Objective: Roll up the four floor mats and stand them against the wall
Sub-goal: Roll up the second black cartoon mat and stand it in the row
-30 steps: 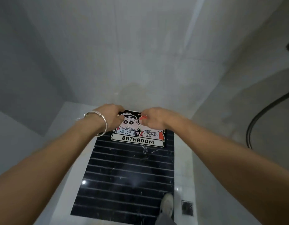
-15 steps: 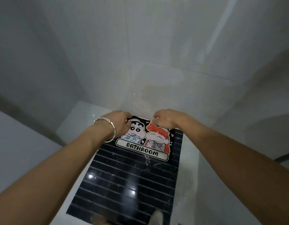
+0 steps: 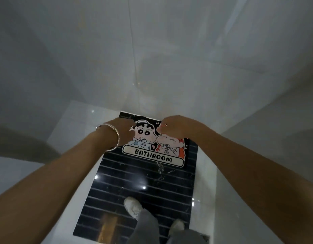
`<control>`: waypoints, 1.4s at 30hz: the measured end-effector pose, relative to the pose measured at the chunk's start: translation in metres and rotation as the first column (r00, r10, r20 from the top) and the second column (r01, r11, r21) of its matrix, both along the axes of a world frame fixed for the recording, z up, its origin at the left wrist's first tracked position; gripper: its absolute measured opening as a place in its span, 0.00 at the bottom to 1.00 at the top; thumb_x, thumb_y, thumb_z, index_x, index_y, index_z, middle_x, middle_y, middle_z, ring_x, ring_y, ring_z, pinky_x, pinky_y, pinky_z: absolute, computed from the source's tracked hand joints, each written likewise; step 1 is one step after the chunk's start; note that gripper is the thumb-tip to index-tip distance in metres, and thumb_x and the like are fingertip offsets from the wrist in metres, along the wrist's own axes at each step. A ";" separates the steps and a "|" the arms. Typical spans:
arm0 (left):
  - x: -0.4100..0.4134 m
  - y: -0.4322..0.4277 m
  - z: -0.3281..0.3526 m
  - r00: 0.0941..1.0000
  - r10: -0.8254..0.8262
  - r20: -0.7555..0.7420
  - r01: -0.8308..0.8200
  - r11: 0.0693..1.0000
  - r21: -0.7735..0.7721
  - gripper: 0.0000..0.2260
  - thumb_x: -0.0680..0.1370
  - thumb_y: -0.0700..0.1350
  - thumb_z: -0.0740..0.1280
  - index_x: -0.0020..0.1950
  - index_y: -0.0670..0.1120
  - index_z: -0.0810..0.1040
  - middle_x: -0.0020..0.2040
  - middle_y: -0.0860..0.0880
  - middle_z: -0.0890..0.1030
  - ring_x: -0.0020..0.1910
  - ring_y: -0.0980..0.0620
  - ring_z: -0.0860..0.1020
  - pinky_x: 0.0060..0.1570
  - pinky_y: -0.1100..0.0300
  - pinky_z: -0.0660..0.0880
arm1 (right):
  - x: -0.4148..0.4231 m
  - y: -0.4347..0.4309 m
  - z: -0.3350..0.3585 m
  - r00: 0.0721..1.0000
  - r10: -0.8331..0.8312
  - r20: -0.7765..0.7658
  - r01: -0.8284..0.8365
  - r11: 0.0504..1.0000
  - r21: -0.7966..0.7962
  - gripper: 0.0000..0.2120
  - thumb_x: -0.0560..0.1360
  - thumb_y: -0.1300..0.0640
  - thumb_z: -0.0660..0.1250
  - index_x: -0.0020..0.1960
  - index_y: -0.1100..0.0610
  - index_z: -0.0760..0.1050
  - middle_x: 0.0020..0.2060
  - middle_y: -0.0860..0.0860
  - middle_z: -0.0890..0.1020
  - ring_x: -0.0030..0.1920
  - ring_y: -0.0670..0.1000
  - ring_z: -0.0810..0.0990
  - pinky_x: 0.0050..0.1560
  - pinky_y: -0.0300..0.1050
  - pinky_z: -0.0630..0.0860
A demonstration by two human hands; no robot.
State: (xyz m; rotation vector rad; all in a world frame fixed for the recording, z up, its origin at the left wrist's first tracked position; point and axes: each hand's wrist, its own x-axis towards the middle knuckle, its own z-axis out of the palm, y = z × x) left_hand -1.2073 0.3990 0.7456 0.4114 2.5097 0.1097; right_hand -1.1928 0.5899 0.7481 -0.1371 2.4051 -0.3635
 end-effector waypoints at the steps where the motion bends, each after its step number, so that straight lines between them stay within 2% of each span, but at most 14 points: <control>1: -0.005 0.004 -0.013 0.999 -0.016 0.028 0.016 1.000 0.008 0.18 0.81 0.49 0.56 0.71 0.49 0.67 0.68 0.46 0.72 0.65 0.46 0.71 0.63 0.53 0.68 | -0.006 0.003 -0.011 1.000 -0.007 0.013 0.007 1.000 -0.004 0.21 0.81 0.46 0.53 0.58 0.60 0.76 0.52 0.54 0.79 0.53 0.55 0.77 0.57 0.50 0.73; 3: -0.013 0.012 -0.037 0.996 -0.037 0.080 0.035 0.999 0.021 0.18 0.81 0.50 0.56 0.71 0.49 0.68 0.68 0.45 0.72 0.65 0.45 0.71 0.63 0.54 0.68 | -0.013 0.010 -0.033 0.998 -0.015 0.054 0.014 1.000 0.003 0.21 0.81 0.46 0.52 0.61 0.59 0.75 0.57 0.55 0.79 0.57 0.56 0.77 0.58 0.50 0.72; 5: -0.017 0.017 -0.057 0.989 -0.048 0.137 0.047 0.999 0.010 0.18 0.81 0.49 0.55 0.71 0.49 0.68 0.67 0.45 0.73 0.63 0.45 0.73 0.61 0.55 0.70 | -0.013 0.017 -0.053 0.993 -0.029 0.116 0.027 0.999 0.020 0.22 0.82 0.47 0.53 0.69 0.59 0.69 0.68 0.56 0.71 0.66 0.56 0.71 0.64 0.49 0.67; 7: -0.017 0.022 -0.074 0.985 -0.016 0.170 0.017 1.000 -0.007 0.19 0.81 0.49 0.56 0.72 0.51 0.66 0.69 0.46 0.71 0.63 0.46 0.73 0.61 0.55 0.71 | -0.009 0.026 -0.072 0.987 -0.020 0.161 0.014 0.999 0.040 0.24 0.82 0.46 0.52 0.73 0.58 0.64 0.72 0.55 0.65 0.70 0.56 0.66 0.68 0.49 0.64; 10: -0.016 0.032 -0.096 0.981 0.031 0.189 -0.027 0.999 -0.022 0.19 0.80 0.50 0.58 0.72 0.53 0.66 0.69 0.46 0.72 0.63 0.46 0.74 0.60 0.56 0.71 | -0.010 0.043 -0.104 0.979 -0.042 0.202 0.042 0.999 0.007 0.23 0.81 0.47 0.54 0.69 0.60 0.69 0.67 0.58 0.72 0.63 0.55 0.73 0.64 0.50 0.69; 12: -0.018 0.041 -0.109 0.980 0.033 0.195 -0.029 0.999 -0.024 0.19 0.80 0.50 0.58 0.72 0.51 0.66 0.67 0.45 0.73 0.63 0.45 0.74 0.60 0.57 0.70 | -0.017 0.054 -0.124 0.978 -0.047 0.205 0.050 0.999 -0.011 0.22 0.81 0.48 0.54 0.67 0.61 0.70 0.65 0.58 0.74 0.62 0.55 0.75 0.62 0.48 0.71; 17: -0.025 0.068 -0.169 0.984 0.084 0.156 -0.084 0.996 -0.009 0.20 0.81 0.48 0.59 0.73 0.50 0.64 0.70 0.45 0.71 0.66 0.44 0.72 0.64 0.58 0.67 | -0.028 0.077 -0.194 0.985 -0.017 0.172 0.029 0.997 -0.070 0.22 0.82 0.48 0.54 0.71 0.59 0.66 0.70 0.56 0.68 0.69 0.55 0.67 0.66 0.46 0.64; 20: -0.021 0.087 -0.231 0.983 0.013 0.184 -0.012 1.000 -0.007 0.21 0.81 0.49 0.57 0.74 0.50 0.63 0.69 0.45 0.71 0.66 0.45 0.71 0.64 0.57 0.67 | -0.024 0.090 -0.260 0.986 -0.042 0.163 0.056 0.995 -0.080 0.22 0.82 0.48 0.54 0.73 0.57 0.64 0.73 0.54 0.65 0.72 0.54 0.64 0.68 0.47 0.62; 24: -0.018 0.092 -0.359 0.965 -0.101 0.242 0.121 0.990 -0.070 0.21 0.81 0.50 0.56 0.75 0.52 0.61 0.71 0.49 0.69 0.68 0.48 0.69 0.67 0.54 0.66 | -0.005 0.100 -0.388 0.979 -0.029 0.204 0.041 0.998 -0.056 0.24 0.81 0.47 0.54 0.75 0.54 0.59 0.75 0.54 0.61 0.74 0.54 0.59 0.71 0.49 0.58; 27: -0.040 0.101 -0.452 0.971 -0.155 0.184 0.174 0.981 -0.089 0.22 0.82 0.52 0.54 0.76 0.53 0.57 0.74 0.49 0.64 0.71 0.48 0.65 0.70 0.54 0.63 | -0.018 0.118 -0.484 0.978 -0.084 0.190 0.086 0.996 -0.001 0.27 0.81 0.45 0.55 0.76 0.53 0.56 0.77 0.53 0.57 0.76 0.53 0.54 0.73 0.49 0.53; 29: -0.045 0.103 -0.504 0.969 -0.184 0.166 0.200 0.976 -0.082 0.23 0.81 0.53 0.54 0.76 0.53 0.55 0.73 0.49 0.65 0.70 0.47 0.66 0.67 0.52 0.66 | -0.022 0.122 -0.538 0.972 -0.111 0.207 0.109 0.994 0.022 0.27 0.81 0.45 0.56 0.76 0.53 0.56 0.77 0.52 0.56 0.76 0.52 0.53 0.73 0.47 0.52; 33: -0.041 0.096 -0.603 0.968 -0.211 0.133 0.223 0.971 -0.081 0.23 0.81 0.53 0.53 0.76 0.53 0.55 0.71 0.50 0.67 0.68 0.47 0.68 0.62 0.52 0.69 | -0.023 0.117 -0.631 0.972 -0.097 0.212 0.092 0.995 0.035 0.27 0.80 0.45 0.58 0.76 0.54 0.57 0.76 0.53 0.58 0.75 0.54 0.56 0.72 0.47 0.55; 38: -0.038 0.092 -0.701 0.952 -0.280 0.128 0.293 0.950 -0.103 0.25 0.81 0.53 0.57 0.76 0.53 0.54 0.71 0.50 0.66 0.69 0.48 0.67 0.63 0.52 0.70 | -0.013 0.118 -0.724 0.987 -0.045 0.151 0.037 0.998 0.057 0.29 0.77 0.45 0.64 0.74 0.53 0.61 0.68 0.55 0.67 0.67 0.55 0.67 0.64 0.46 0.66; 42: -0.058 0.102 -0.761 0.929 -0.358 0.093 0.365 0.929 -0.068 0.27 0.79 0.52 0.61 0.76 0.52 0.54 0.72 0.49 0.64 0.70 0.49 0.65 0.65 0.53 0.69 | -0.009 0.129 -0.780 0.994 0.036 0.100 -0.050 0.990 0.132 0.32 0.73 0.43 0.68 0.72 0.55 0.63 0.64 0.55 0.68 0.63 0.55 0.70 0.60 0.50 0.72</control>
